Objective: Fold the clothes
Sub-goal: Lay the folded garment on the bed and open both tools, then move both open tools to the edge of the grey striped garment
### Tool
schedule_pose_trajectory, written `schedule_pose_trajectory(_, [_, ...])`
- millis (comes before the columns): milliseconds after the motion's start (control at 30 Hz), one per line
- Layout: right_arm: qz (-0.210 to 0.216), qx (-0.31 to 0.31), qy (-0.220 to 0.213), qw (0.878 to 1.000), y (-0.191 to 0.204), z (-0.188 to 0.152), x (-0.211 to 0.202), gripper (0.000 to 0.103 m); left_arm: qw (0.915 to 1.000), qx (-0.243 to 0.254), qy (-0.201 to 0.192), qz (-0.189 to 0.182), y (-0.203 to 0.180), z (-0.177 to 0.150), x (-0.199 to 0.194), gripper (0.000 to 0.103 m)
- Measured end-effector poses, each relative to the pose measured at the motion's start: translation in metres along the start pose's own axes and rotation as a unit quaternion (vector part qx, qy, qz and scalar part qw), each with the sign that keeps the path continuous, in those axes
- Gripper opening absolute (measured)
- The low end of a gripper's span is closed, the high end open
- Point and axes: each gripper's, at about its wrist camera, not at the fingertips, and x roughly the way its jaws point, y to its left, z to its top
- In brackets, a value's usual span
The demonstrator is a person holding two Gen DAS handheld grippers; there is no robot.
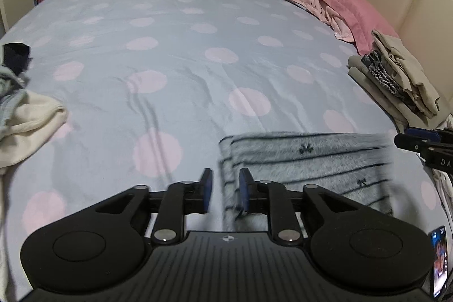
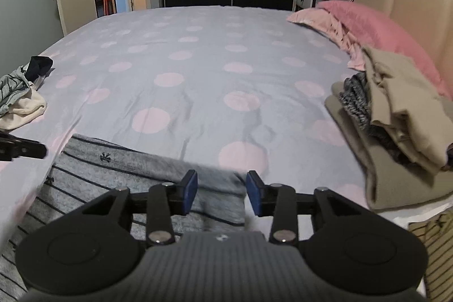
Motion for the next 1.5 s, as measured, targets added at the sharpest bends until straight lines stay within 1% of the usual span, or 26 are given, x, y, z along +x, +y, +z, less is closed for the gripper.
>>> schedule_pose_trajectory(100, [0.006,-0.001,0.004,1.000,0.000,-0.007,-0.013,0.046,0.9999,0.011,0.009,-0.006,-0.003,-0.014,-0.020,0.019])
schedule_pose_trajectory(233, [0.026,-0.032,0.014,0.999,0.010,-0.028,-0.036,0.046,0.9986,0.042,0.028,-0.013,-0.016,-0.045,-0.047,0.019])
schedule_pose_trajectory(400, [0.068,-0.081,0.036,0.994,0.037,-0.069,-0.070,0.045,0.9932,0.107,0.038,-0.023,-0.041,-0.093,-0.078,0.019])
schedule_pose_trajectory(567, [0.117,-0.131,0.049,0.983,0.076,-0.111,-0.108,0.045,0.9873,0.149,0.045,-0.033,-0.063,-0.141,-0.106,0.019])
schedule_pose_trajectory(667, [0.145,-0.154,0.051,0.976,0.098,-0.138,-0.129,0.045,0.9820,0.179,0.048,-0.036,-0.075,-0.168,-0.121,0.019])
schedule_pose_trajectory(767, [0.172,-0.183,0.060,0.966,0.120,-0.168,-0.147,0.046,0.9758,0.211,0.044,-0.038,-0.085,-0.193,-0.131,0.019])
schedule_pose_trajectory(833, [0.179,-0.210,0.061,0.959,0.130,-0.184,-0.157,0.046,0.9692,0.240,0.037,-0.040,-0.092,-0.209,-0.136,0.019])
schedule_pose_trajectory(867, [0.178,-0.226,0.057,0.956,0.134,-0.190,-0.161,0.050,0.9655,0.255,0.034,-0.040,-0.095,-0.216,-0.139,0.019])
schedule_pose_trajectory(900, [0.176,-0.240,0.051,0.953,0.138,-0.195,-0.165,0.057,0.9616,0.270,0.032,-0.038,-0.098,-0.223,-0.140,0.020])
schedule_pose_trajectory(933, [0.175,-0.253,0.046,0.950,0.140,-0.199,-0.167,0.059,0.9574,0.285,0.032,-0.036,-0.102,-0.230,-0.140,0.021])
schedule_pose_trajectory(1000, [0.171,-0.275,0.038,0.946,0.144,-0.206,-0.172,0.059,0.9477,0.316,0.034,-0.030,-0.109,-0.243,-0.142,0.021])
schedule_pose_trajectory(1100, [0.167,-0.294,0.039,0.940,0.146,-0.209,-0.175,0.059,0.9374,0.345,0.037,-0.034,-0.114,-0.256,-0.145,0.021])
schedule_pose_trajectory(1200, [0.174,-0.314,0.046,0.932,0.146,-0.211,-0.180,0.059,0.9276,0.368,0.049,-0.046,-0.117,-0.264,-0.149,0.021])
schedule_pose_trajectory(1300, [0.192,-0.323,0.060,0.925,0.145,-0.214,-0.184,0.059,0.9182,0.386,0.068,-0.056,-0.120,-0.269,-0.150,0.022])
schedule_pose_trajectory(1333, [0.197,-0.329,0.060,0.922,0.146,-0.215,-0.186,0.059,0.9136,0.397,0.069,-0.057,-0.122,-0.271,-0.150,0.022])
schedule_pose_trajectory(1433, [0.214,-0.345,0.064,0.912,0.147,-0.218,-0.193,0.060,0.8930,0.441,0.070,-0.056,-0.128,-0.279,-0.152,0.027])
schedule_pose_trajectory(1500, [0.219,-0.355,0.067,0.906,0.148,-0.221,-0.197,0.062,0.8789,0.469,0.072,-0.053,-0.130,-0.286,-0.152,0.029])
